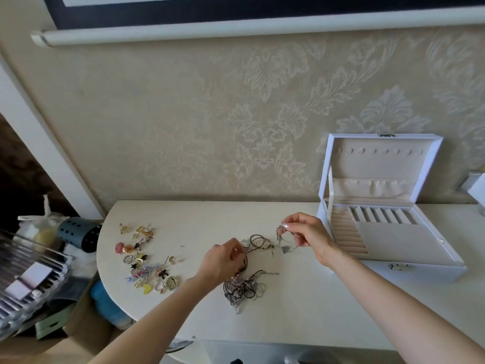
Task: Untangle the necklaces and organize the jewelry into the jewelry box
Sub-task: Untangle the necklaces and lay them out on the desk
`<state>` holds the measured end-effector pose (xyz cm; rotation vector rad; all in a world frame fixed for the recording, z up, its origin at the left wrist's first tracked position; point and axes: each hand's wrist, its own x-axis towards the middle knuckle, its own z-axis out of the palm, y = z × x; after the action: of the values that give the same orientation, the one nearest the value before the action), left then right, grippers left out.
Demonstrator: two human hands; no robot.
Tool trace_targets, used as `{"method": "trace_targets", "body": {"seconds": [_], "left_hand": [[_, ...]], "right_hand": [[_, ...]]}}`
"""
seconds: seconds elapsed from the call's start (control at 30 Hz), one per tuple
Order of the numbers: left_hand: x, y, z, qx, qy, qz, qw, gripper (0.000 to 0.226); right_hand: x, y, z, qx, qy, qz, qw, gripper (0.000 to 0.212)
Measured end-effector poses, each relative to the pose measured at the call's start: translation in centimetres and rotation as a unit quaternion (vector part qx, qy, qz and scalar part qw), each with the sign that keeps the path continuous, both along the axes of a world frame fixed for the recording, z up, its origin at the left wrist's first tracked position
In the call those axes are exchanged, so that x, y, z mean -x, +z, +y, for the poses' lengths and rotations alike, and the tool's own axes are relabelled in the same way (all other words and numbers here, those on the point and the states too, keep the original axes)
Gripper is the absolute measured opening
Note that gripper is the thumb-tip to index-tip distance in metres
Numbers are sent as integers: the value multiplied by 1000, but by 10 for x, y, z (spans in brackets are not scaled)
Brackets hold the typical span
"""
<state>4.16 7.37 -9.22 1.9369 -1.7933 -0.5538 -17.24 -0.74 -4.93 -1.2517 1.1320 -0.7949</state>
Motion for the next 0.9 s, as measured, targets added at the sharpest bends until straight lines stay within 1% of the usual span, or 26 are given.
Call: {"method": "trace_targets", "body": {"seconds": [0.03,0.1,0.13,0.17,0.2,0.23,0.27,0.3,0.33,0.37,0.4,0.43,0.47,0.5,0.57,0.6,0.67,0.73,0.8,0.9], "left_hand": [[2,2,2,-8,-29,1,1000,12],[6,7,7,-45,-83,43,995,14],[7,8,8,-57,-97,51,992,16],[8,9,7,-48,-98,43,993,15],[7,9,4,-20,-83,30,996,10],[7,10,0,16,-63,35,997,6],[8,14,-5,51,-42,62,996,15],[11,18,-9,78,-34,103,991,28],[15,24,-15,86,-37,146,985,43],[18,30,-21,75,-48,189,978,54],[22,37,-25,41,-59,232,970,61],[26,43,-29,3,-69,269,961,60],[28,46,-33,-24,-79,292,953,54],[30,48,-36,-29,-83,292,952,41],[31,51,-40,5,-47,280,959,13],[31,52,-41,24,-20,306,952,9],[30,55,-42,52,22,401,914,14],[28,60,-42,74,46,470,878,18],[26,63,-43,86,58,506,856,21],[20,66,-47,93,70,533,838,22]], "right_hand": [[-1,1,0,0,-4,-9,1000,8],[-2,4,0,4,-8,-27,1000,8],[-2,5,-1,8,-9,-32,999,10],[-3,8,-2,11,-7,-35,999,12],[-4,10,-3,13,-1,-36,999,15],[-5,13,-4,16,11,-35,999,17],[-6,15,-5,19,28,-33,999,19],[-8,18,-5,22,47,-32,998,20],[-9,20,-5,25,66,-34,997,21],[-11,23,-5,30,81,-40,995,22],[-14,25,-5,35,93,-47,994,22],[-16,27,-5,40,100,-54,993,23],[-18,29,-6,45,104,-61,992,23],[-20,31,-6,49,105,-67,991,24],[-21,33,-9,54,99,-72,991,26],[-20,33,-10,55,96,-69,991,27],[-18,31,-11,63,98,-42,992,29],[-16,28,-11,69,106,20,992,30],[-15,23,-11,63,104,74,990,31],[-13,12,-13,58,89,91,990,30]]}}
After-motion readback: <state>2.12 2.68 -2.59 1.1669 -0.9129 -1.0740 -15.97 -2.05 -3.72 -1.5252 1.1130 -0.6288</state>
